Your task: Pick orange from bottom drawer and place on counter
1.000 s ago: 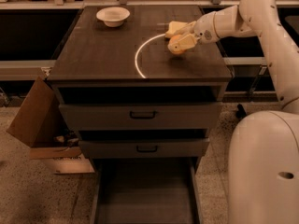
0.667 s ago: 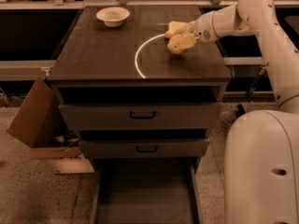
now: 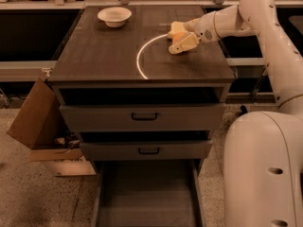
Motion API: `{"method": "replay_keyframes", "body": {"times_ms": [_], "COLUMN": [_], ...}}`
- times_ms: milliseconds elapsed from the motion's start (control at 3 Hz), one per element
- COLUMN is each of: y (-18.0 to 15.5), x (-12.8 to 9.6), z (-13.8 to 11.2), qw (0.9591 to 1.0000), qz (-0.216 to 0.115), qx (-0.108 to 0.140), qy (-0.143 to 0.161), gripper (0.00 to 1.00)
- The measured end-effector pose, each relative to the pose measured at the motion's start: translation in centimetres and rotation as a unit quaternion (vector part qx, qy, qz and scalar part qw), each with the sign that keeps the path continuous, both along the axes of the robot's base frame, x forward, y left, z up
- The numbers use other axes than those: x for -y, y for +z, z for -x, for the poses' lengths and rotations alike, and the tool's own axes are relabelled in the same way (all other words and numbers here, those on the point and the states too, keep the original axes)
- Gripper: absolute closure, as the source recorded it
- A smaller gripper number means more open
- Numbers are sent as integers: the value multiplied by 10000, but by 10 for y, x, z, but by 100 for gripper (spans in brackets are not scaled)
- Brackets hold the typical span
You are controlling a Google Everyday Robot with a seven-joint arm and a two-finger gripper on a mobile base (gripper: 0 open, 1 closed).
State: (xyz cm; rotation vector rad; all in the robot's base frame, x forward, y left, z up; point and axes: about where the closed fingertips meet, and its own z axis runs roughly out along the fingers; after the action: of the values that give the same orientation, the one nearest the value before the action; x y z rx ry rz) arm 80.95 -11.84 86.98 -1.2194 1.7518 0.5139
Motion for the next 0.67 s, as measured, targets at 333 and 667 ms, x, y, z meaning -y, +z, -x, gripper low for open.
{"method": "replay_keyframes", "body": {"times_ms": [333,667], "y": [6,18], "x": [5,22], "z": [3,15], "qw": [10000,9998], "qz": [-33,-29], "qx": [82,197], "qy": [5,-49], "gripper": [0,0]}}
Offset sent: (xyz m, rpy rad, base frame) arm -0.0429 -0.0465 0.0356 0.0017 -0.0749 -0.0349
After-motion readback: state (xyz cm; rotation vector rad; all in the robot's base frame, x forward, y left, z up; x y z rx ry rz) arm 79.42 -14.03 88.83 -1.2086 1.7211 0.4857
